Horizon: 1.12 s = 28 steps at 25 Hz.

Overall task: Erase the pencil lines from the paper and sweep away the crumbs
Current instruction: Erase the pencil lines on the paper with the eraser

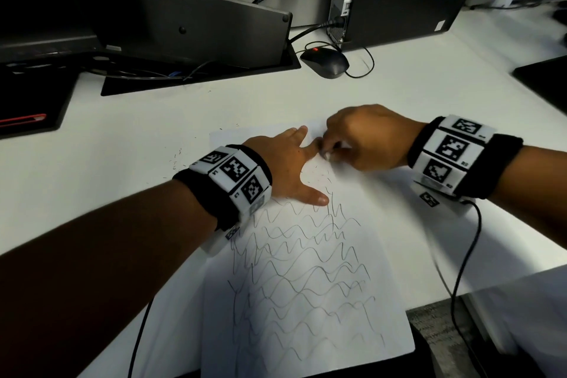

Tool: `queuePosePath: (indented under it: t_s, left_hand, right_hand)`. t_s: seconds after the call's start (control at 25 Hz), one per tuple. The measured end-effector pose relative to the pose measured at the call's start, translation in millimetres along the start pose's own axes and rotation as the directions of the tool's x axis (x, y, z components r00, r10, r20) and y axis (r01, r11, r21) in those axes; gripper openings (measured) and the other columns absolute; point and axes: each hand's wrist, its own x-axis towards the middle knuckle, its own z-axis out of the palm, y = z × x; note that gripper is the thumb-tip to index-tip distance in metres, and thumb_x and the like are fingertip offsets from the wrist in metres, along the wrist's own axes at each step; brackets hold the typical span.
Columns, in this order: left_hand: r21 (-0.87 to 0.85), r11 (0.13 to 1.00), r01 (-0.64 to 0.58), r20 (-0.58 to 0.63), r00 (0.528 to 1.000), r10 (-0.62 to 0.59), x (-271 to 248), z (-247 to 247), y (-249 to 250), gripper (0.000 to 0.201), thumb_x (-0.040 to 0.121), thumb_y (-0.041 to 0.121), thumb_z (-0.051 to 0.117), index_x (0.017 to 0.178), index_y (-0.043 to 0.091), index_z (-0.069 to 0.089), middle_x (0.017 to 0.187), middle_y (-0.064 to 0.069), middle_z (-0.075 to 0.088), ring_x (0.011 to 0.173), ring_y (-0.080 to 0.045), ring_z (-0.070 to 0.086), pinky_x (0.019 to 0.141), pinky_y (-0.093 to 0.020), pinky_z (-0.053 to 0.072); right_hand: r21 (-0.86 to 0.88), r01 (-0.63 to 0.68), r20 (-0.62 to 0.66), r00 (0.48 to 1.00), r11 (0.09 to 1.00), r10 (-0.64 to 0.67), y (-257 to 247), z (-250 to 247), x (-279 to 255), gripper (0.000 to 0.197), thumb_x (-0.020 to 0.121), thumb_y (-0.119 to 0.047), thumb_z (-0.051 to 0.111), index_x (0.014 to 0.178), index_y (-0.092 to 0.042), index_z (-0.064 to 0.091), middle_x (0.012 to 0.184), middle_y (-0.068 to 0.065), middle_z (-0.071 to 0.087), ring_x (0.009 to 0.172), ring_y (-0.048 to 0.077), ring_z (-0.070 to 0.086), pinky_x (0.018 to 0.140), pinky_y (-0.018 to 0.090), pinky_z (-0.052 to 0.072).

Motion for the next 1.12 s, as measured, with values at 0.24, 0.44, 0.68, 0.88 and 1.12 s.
queuePosePath:
  t_s: [0.24,0.44,0.68,0.88,1.12]
  left_hand:
    - [-0.016,1.0,-0.004,-0.012,1.0,0.004,0,1,-3,0.102,0.076,0.084,0.048,0.157,0.038,0.006,0.166,-0.001,-0.009,0.153,-0.015,-0.002,0.115,-0.048,0.031]
    - [-0.016,1.0,0.002,-0.003,1.0,-0.002,-3,0,-3,0.102,0.077,0.083,0.047,0.157,0.037,0.003,0.166,0.001,-0.011,0.153,-0.014,-0.004,0.116,-0.047,0.029]
    - [-0.017,1.0,-0.001,0.005,1.0,0.001,-1,1,-3,0.105,0.076,0.084,0.047,0.157,0.038,-0.001,0.166,0.001,-0.012,0.153,-0.014,-0.004,0.115,-0.047,0.029]
    - [-0.015,1.0,0.004,0.001,1.0,-0.004,-1,1,-3,0.105,0.076,0.084,0.047,0.157,0.036,0.0,0.166,0.0,-0.011,0.153,-0.014,-0.004,0.116,-0.047,0.03]
    - [-0.02,1.0,0.003,-0.003,1.0,-0.003,-2,1,-5,0.104,0.077,0.083,0.048,0.157,0.037,0.003,0.166,0.001,-0.011,0.153,-0.013,-0.004,0.116,-0.047,0.028]
  right_hand:
    - [0.003,0.063,0.052,0.997,0.998,-0.063,-12,8,-5,0.023,0.083,-0.019,0.058,0.098,-0.032,0.069,0.104,-0.017,0.062,0.096,0.009,0.057,0.073,0.025,0.04]
    - [-0.021,0.067,0.02,0.998,0.998,-0.067,-11,5,-5,0.02,0.083,-0.018,0.058,0.096,-0.029,0.069,0.099,-0.014,0.062,0.093,0.012,0.059,0.07,0.024,0.037]
    - [-0.039,0.039,0.014,0.999,0.998,-0.038,-9,-1,-6,0.018,0.086,-0.02,0.058,0.097,-0.029,0.069,0.096,-0.014,0.06,0.094,0.013,0.057,0.071,0.024,0.034]
    - [-0.013,0.035,0.056,0.998,0.999,-0.035,-10,-2,-6,0.019,0.086,-0.02,0.059,0.096,-0.03,0.069,0.093,-0.018,0.056,0.092,0.009,0.055,0.072,0.024,0.034]
    - [0.015,0.09,0.092,0.992,0.996,-0.091,-16,1,-11,0.02,0.084,-0.017,0.059,0.096,-0.029,0.07,0.099,-0.019,0.06,0.091,0.007,0.055,0.072,0.026,0.039]
